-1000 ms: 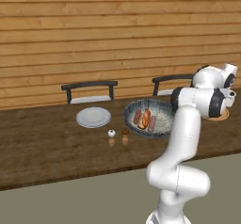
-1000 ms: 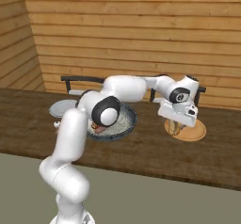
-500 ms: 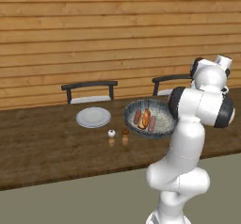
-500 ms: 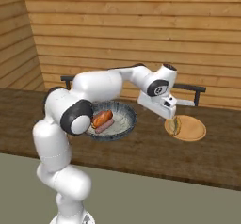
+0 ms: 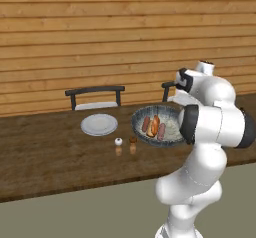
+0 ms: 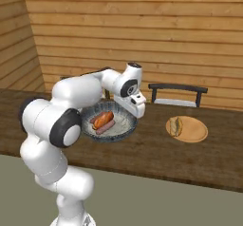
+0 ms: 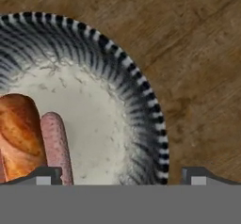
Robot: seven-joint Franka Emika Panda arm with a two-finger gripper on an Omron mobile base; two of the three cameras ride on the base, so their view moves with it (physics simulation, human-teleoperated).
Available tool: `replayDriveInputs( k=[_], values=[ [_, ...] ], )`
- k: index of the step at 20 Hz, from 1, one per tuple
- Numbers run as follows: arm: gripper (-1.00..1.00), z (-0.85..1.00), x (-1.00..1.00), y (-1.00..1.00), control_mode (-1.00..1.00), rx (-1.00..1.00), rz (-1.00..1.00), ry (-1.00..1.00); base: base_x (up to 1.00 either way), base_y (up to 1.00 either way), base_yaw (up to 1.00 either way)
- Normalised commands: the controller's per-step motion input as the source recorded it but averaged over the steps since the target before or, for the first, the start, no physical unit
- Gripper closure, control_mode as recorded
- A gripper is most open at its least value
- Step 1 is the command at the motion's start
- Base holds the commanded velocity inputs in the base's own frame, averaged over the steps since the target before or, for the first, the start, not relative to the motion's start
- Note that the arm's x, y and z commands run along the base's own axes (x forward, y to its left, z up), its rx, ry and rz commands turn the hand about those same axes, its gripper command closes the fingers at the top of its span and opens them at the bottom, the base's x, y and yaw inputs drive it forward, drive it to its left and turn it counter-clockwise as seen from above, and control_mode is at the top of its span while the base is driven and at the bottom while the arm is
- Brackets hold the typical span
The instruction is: Place one bun and one sausage from the bowl on each plate.
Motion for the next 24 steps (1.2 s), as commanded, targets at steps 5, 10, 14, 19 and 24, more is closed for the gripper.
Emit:
replayDriveInputs(
  k=[5,10,14,19,24],
  values=[
    [-1.0,-0.06,0.56,0.72,-1.0,0.0,0.16,0.34,0.0,0.0,0.0],
    [-1.0,-0.47,0.13,0.3,-1.0,0.02,0.16,0.32,0.0,0.0,0.0],
    [-1.0,-0.37,-0.02,0.17,-1.0,0.0,0.24,0.23,0.0,0.0,0.0],
    [-1.0,-0.52,0.0,0.1,-1.0,0.13,0.1,0.12,0.0,0.0,0.0],
    [-1.0,-0.36,-0.37,0.13,-1.0,0.07,0.0,-0.22,0.0,0.0,0.0]
  ],
)
